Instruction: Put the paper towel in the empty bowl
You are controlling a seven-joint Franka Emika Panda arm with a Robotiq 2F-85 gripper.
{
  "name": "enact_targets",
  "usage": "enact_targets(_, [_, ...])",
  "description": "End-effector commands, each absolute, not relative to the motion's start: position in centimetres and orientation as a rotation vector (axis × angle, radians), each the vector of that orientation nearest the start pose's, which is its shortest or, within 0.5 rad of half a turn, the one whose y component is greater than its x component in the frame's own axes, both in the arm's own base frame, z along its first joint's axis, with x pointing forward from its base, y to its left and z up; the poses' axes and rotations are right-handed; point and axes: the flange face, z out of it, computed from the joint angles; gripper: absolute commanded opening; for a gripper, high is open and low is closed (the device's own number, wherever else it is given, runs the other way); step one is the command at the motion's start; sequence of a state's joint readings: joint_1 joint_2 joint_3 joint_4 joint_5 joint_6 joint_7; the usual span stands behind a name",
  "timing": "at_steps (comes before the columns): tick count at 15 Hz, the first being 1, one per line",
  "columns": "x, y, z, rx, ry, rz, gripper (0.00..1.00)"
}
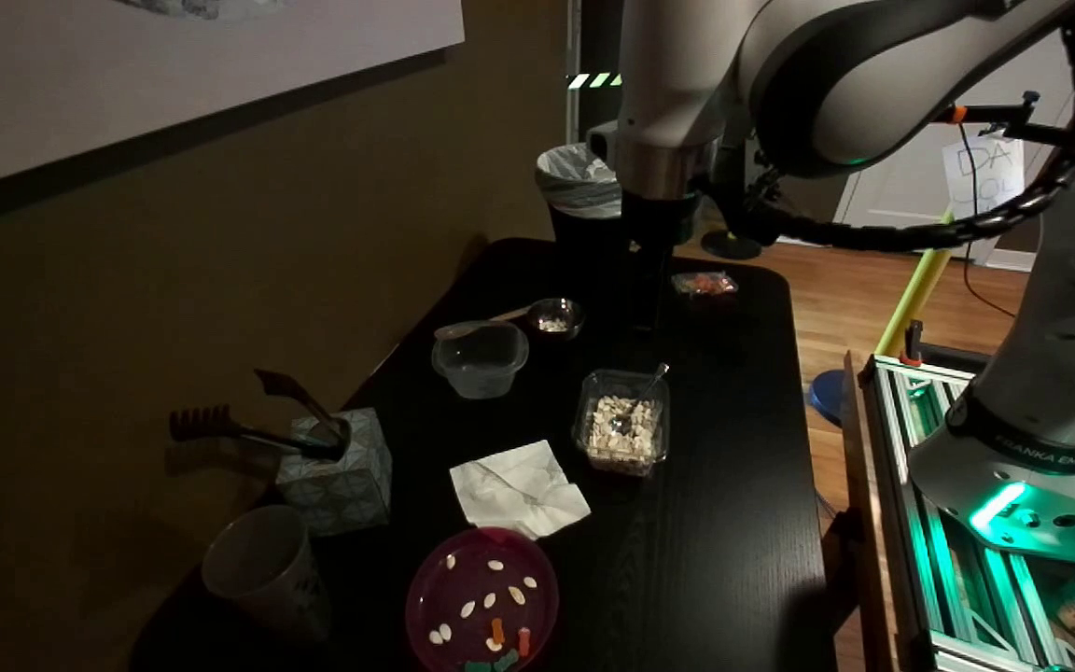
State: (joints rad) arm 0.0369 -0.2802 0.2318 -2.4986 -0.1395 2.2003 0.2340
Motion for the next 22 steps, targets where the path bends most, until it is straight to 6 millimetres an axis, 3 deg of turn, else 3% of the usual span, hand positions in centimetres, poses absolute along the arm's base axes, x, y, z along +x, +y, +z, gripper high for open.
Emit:
enact_targets(1, [42.4, 10.9, 38.0, -3.312, -0.177, -0.012, 1.0])
enact_targets(7, [42.8, 11.0, 38.3, -3.309, -0.176, -0.023, 1.0])
enact_targets(10, [45.4, 10.6, 36.6, -3.326, -0.044, -0.082, 1.0])
enact_targets(14, [48.8, 10.9, 31.2, -3.375, 0.045, -0.112, 1.0])
enact_targets(18, [50.9, 12.9, 24.3, -3.396, 0.023, 0.072, 1.0])
enact_targets(19, [51.2, 13.2, 23.4, -3.37, -0.011, 0.154, 1.0])
enact_targets(20, [49.5, 12.3, 25.7, -3.38, 0.011, 0.051, 1.0])
enact_targets(22, [50.0, 12.6, 24.3, -3.38, 0.001, 0.086, 1.0])
